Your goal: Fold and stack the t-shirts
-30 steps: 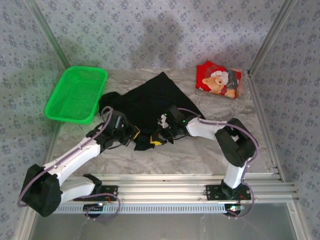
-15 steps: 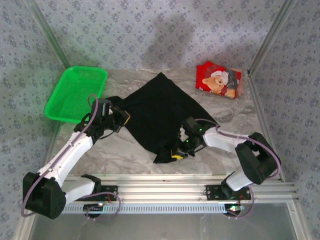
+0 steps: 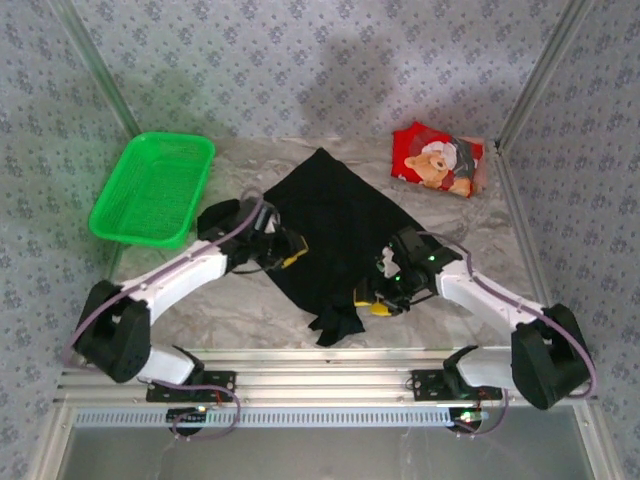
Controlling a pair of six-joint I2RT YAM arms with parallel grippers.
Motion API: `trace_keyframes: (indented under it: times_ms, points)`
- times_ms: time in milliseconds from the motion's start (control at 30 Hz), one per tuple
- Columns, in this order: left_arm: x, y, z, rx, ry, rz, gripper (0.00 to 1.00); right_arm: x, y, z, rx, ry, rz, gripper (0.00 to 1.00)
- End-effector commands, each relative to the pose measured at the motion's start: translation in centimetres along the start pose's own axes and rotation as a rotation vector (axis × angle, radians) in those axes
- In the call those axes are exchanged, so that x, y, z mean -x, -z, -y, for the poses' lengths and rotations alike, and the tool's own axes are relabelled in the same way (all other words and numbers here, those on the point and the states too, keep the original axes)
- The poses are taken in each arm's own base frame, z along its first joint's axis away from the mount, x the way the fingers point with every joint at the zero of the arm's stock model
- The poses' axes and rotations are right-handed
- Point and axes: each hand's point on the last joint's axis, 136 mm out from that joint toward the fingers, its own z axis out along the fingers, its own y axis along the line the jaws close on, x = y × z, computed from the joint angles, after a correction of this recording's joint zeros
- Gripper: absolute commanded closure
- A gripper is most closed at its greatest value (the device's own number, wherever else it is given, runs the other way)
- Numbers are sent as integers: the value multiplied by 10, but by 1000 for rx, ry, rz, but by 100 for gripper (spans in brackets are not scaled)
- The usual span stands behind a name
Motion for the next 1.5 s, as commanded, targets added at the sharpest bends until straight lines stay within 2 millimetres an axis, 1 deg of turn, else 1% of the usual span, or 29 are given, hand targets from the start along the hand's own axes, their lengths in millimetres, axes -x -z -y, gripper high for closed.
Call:
trace_keyframes:
  times_ms: [0, 33, 67, 133, 233, 333, 400, 433, 533, 600, 633, 667, 700, 800, 867, 900, 1000, 1033, 1067, 1100, 1133, 1200, 1233, 1267, 1300, 1333, 1367, 1433, 1467]
  points:
    - [-17, -22, -21, 88, 3, -66, 46, 4, 11, 2, -4, -30, -16, 47]
    - [-19, -27, -26, 123, -5, -70, 39, 6, 11, 4, -13, -13, -36, 47]
    - [-19, -31, -30, 156, -15, -74, 35, 13, 12, 6, -34, 20, -36, 47]
    - [-20, -41, -37, 207, -20, -85, 32, 29, 15, 13, -89, 38, -22, 46]
    - [-19, -59, -49, 302, -40, -110, 30, 59, 26, 26, -190, 66, 20, 42]
    - [-12, -77, -61, 382, -62, -108, 30, 87, 30, 54, -355, 107, 23, 37]
    - [-8, -86, -68, 441, -88, -112, 33, 108, 30, 71, -437, 113, 30, 36]
    - [-6, -91, -72, 461, -103, -110, 39, 121, 32, 78, -475, 113, 46, 36]
    - [-1, -97, -86, 533, -145, -118, 72, 152, 41, 86, -547, 122, 99, 34]
    - [6, -92, -96, 581, -178, -110, 88, 166, 45, 98, -617, 127, 100, 33]
    - [11, -87, -99, 597, -183, -100, 94, 172, 46, 108, -660, 119, 89, 33]
    - [19, -79, -97, 595, -185, -77, 97, 179, 47, 113, -688, 115, 85, 33]
    - [27, -70, -88, 576, -201, -41, 98, 185, 46, 118, -704, 109, 86, 32]
    - [45, -42, -45, 497, -270, 51, 100, 205, 39, 126, -749, 94, 111, 32]
    - [52, -21, -22, 473, -324, 107, 100, 208, 26, 127, -731, 52, 87, 32]
    - [54, -9, -14, 462, -345, 129, 100, 215, 23, 129, -743, 53, 90, 33]
    - [56, 16, 14, 375, -391, 186, 100, 223, 6, 130, -753, 38, 75, 36]
    - [59, 21, 26, 330, -406, 213, 100, 221, 3, 128, -762, 18, 59, 39]
    - [58, 25, 34, 302, -418, 219, 100, 222, -2, 122, -748, 37, 47, 44]
    - [56, 30, 38, 283, -428, 224, 100, 227, -4, 120, -753, 41, 48, 53]
    - [56, 33, 38, 283, -431, 231, 100, 227, -5, 117, -749, 48, 34, 62]
    - [58, 40, 28, 300, -413, 248, 100, 227, -6, 113, -730, 34, 31, 91]
    - [60, 43, 23, 302, -397, 257, 100, 228, -4, 108, -704, 39, 52, 95]
    - [64, 50, 18, 301, -379, 275, 100, 229, 1, 98, -654, 44, 89, 100]
    - [70, 61, 18, 296, -370, 305, 100, 234, 10, 78, -576, 65, 159, 100]
    - [76, 73, 21, 291, -368, 338, 100, 238, 25, 59, -516, 87, 238, 100]
    - [84, 91, 28, 277, -368, 382, 100, 242, 48, 35, -464, 120, 336, 100]
    - [96, 129, 51, 230, -389, 468, 100, 245, 102, -10, -363, 168, 511, 100]
    - [98, 149, 62, 208, -408, 505, 100, 243, 134, -32, -300, 187, 594, 100]
